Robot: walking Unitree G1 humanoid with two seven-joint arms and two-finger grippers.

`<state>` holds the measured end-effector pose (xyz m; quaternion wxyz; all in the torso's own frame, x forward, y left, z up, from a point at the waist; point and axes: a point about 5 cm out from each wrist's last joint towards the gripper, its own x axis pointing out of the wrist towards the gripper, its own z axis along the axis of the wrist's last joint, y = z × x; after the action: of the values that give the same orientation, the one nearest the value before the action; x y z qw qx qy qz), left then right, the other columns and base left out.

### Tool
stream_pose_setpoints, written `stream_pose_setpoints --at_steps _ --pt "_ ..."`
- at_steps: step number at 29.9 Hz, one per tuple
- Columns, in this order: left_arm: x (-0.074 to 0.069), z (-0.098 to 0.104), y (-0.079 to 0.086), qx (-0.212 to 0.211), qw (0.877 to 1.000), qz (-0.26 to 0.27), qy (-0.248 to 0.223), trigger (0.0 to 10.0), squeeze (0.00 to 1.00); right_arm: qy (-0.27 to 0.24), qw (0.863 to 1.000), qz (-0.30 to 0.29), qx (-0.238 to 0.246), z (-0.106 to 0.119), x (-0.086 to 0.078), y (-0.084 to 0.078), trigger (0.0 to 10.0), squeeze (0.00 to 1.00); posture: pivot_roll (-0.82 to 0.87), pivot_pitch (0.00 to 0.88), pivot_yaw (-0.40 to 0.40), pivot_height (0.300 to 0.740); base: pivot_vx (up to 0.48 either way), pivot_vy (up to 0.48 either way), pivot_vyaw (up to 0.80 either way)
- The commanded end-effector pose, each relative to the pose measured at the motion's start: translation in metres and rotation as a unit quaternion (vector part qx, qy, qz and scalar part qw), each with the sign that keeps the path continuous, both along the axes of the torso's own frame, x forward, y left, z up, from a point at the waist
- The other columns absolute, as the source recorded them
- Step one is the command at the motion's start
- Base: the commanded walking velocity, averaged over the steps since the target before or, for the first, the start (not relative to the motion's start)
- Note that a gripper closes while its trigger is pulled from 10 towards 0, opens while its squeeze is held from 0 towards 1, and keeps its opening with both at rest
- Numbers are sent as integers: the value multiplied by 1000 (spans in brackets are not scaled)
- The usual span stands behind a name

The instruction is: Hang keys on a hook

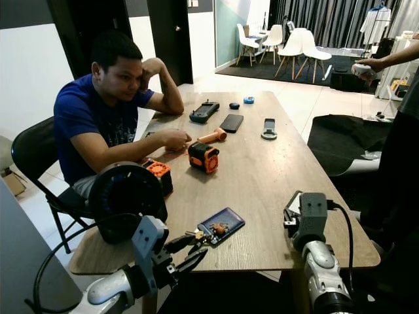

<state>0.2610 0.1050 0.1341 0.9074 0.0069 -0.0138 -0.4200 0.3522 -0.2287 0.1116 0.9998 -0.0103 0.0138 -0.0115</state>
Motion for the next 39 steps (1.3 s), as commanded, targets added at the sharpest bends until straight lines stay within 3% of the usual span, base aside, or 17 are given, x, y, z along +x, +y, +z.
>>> stream_pose_setpoints --at_steps 1,19,39 --pt "-2 -5 4 12 1000 0 10 10000 0 26 1000 11 1 -10 -1 6 10000 0 78 86 27 740 0 0 0" --pt "-4 -4 2 6 1000 -10 12 10000 0 42 998 33 18 -22 -8 14 10000 0 75 83 27 740 0 0 0" --pt "-8 -5 2 4 1000 -23 15 10000 0 62 996 12 69 -33 -13 9 10000 0 76 69 24 740 0 0 0"
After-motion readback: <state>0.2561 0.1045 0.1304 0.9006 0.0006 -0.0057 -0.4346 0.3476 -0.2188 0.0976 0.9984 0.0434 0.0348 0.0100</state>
